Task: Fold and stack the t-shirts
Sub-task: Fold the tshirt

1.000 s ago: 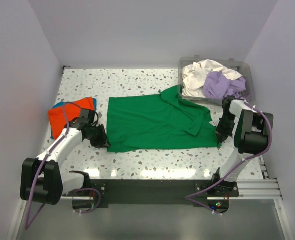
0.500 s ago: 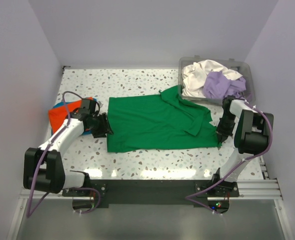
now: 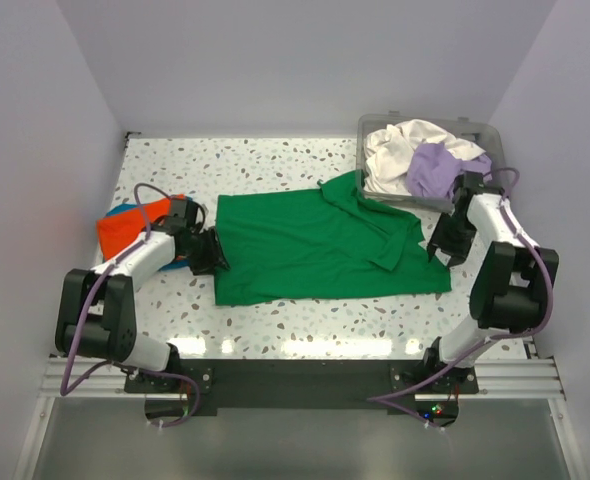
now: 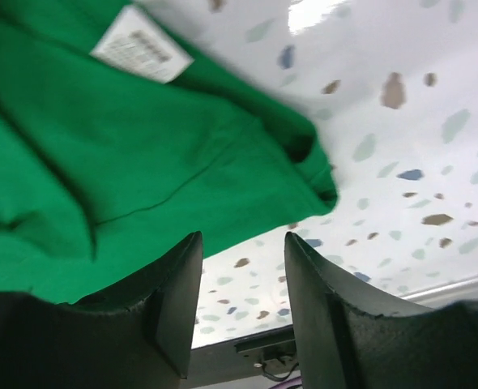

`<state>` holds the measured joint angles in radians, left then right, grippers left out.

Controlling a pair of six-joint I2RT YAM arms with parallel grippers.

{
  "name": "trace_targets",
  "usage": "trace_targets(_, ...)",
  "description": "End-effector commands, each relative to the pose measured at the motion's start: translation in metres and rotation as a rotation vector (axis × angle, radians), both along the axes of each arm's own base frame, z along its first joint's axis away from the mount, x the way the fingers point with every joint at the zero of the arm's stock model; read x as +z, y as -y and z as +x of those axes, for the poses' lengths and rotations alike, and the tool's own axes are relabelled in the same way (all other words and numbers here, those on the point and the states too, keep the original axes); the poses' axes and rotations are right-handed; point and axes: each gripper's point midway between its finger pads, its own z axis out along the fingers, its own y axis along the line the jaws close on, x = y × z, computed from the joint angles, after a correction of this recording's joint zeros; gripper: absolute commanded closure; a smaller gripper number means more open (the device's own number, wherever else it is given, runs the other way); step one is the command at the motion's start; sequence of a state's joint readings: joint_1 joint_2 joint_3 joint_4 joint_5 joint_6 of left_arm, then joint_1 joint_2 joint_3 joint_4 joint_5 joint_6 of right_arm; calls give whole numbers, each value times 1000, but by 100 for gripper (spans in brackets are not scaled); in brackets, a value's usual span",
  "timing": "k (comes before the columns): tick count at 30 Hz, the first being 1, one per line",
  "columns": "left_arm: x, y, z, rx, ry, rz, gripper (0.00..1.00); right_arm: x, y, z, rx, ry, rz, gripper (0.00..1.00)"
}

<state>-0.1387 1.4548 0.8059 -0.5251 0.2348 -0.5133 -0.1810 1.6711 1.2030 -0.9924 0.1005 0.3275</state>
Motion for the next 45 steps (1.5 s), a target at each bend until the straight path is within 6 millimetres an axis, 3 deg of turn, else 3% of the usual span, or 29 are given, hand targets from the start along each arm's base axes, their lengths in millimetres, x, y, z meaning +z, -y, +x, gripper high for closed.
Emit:
trace_targets(1, -3, 4, 8, -3, 35, -16, 55, 16, -41, 10, 76, 119, 162, 51)
trace_targets(5, -8, 7, 6, -8, 20, -36, 57, 7, -81, 3, 129, 139, 276, 49)
trace_targets(10, -12, 12, 8, -18, 21, -60, 61, -7, -113, -1, 157, 142, 361, 48)
trace_targets(16, -17, 16, 11, -26, 13, -79, 74, -17, -114, 10, 149, 154, 361, 48)
trace_targets(19, -21, 16, 9, -26, 2, -79, 77, -23, -112, 13, 151, 136, 354, 48)
trace_targets(24, -23, 17, 10, -28, 4, -84, 80, -30, -126, 14, 189, 119, 377, 51)
trace_targets(31, -23, 18, 10, -34, 10, -89, 100, -28, -132, 18, 198, 131, 381, 67)
trace_targets(34, -15, 20, 15, -48, 49, -105, 100, -28, -133, 19, 203, 127, 378, 85)
trace_targets(39, 2, 19, 21, -46, 130, -104, 100, -25, -136, 24, 214, 129, 383, 100)
trace_targets(45, 21, 11, 20, -29, 217, -69, 100, -9, -141, 38, 225, 167, 386, 100)
